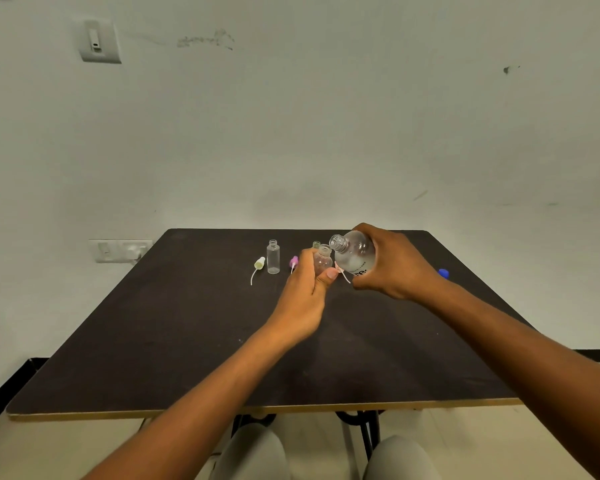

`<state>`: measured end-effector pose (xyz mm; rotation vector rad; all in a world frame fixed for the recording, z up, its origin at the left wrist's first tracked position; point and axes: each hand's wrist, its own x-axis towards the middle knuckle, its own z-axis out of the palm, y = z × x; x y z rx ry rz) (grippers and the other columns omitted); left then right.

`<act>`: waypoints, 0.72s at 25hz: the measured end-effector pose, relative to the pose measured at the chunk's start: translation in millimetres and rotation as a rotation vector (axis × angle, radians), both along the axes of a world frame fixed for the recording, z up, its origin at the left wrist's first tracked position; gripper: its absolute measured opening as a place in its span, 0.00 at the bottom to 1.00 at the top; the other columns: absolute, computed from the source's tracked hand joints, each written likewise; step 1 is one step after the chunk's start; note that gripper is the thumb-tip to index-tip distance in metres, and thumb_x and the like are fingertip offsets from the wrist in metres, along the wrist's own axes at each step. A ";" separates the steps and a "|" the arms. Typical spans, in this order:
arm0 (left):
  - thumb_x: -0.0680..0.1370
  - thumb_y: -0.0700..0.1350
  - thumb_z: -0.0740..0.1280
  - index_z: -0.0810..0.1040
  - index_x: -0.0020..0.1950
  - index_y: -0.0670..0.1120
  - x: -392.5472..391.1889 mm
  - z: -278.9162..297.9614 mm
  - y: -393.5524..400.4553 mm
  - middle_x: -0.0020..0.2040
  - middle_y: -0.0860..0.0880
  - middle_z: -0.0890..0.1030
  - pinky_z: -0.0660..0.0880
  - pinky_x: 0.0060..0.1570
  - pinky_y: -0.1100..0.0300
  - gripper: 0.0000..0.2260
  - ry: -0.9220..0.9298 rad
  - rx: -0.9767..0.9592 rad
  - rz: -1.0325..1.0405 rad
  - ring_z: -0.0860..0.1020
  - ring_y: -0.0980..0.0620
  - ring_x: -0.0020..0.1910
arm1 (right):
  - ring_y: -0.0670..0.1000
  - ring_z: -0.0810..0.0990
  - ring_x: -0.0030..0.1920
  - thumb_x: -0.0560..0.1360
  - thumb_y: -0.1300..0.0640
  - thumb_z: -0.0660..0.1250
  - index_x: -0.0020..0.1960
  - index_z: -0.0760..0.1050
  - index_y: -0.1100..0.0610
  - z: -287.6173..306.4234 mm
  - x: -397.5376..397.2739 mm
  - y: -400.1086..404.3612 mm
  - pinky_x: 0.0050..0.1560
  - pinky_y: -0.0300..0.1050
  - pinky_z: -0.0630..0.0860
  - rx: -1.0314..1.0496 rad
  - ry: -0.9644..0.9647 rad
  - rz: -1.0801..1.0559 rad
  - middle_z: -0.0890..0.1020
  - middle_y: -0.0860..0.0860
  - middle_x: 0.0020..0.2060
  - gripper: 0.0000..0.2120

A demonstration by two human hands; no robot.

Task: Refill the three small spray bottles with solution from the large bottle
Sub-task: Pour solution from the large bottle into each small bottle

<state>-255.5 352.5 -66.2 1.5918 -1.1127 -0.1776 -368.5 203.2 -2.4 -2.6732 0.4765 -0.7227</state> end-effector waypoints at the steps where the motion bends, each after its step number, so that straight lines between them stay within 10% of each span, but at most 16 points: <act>1: 0.85 0.50 0.60 0.69 0.66 0.48 -0.1 -0.1 0.0 0.60 0.49 0.78 0.73 0.60 0.55 0.11 -0.001 0.001 0.000 0.76 0.51 0.60 | 0.47 0.81 0.44 0.58 0.50 0.76 0.57 0.74 0.43 0.2 1.0 -0.5 0.44 0.52 0.81 -0.011 0.005 0.003 0.82 0.43 0.46 0.27; 18: 0.85 0.49 0.61 0.68 0.67 0.46 2.0 -3.3 1.2 0.60 0.47 0.77 0.68 0.52 0.63 0.13 0.017 0.029 0.029 0.75 0.54 0.55 | 0.50 0.78 0.41 0.60 0.52 0.75 0.55 0.73 0.44 14.0 -0.4 -1.2 0.35 0.43 0.69 -0.204 0.105 -0.020 0.80 0.44 0.42 0.24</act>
